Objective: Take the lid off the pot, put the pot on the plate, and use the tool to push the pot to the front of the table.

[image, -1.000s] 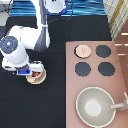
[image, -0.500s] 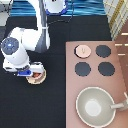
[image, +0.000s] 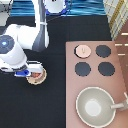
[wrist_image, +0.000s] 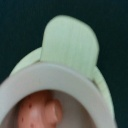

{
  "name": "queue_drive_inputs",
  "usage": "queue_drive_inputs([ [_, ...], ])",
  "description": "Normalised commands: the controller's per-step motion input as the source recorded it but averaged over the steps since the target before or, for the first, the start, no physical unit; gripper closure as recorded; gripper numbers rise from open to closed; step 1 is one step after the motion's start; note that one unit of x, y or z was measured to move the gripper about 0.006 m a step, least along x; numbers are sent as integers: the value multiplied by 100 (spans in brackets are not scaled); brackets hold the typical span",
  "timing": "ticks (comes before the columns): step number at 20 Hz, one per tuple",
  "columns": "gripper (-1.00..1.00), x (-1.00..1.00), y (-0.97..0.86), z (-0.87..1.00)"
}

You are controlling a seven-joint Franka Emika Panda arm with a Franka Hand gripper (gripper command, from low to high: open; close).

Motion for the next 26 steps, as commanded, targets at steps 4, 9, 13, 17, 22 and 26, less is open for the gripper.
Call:
queue_drive_inputs([
  [4,-100,-44,-68,40],
  [9,-100,-60,-66,7],
  [13,-100,-93,-46,-46],
  [17,-100,-100,-22,-70],
  [22,-100,-100,-6,-68],
  [26,-100,-100,0,-67],
])
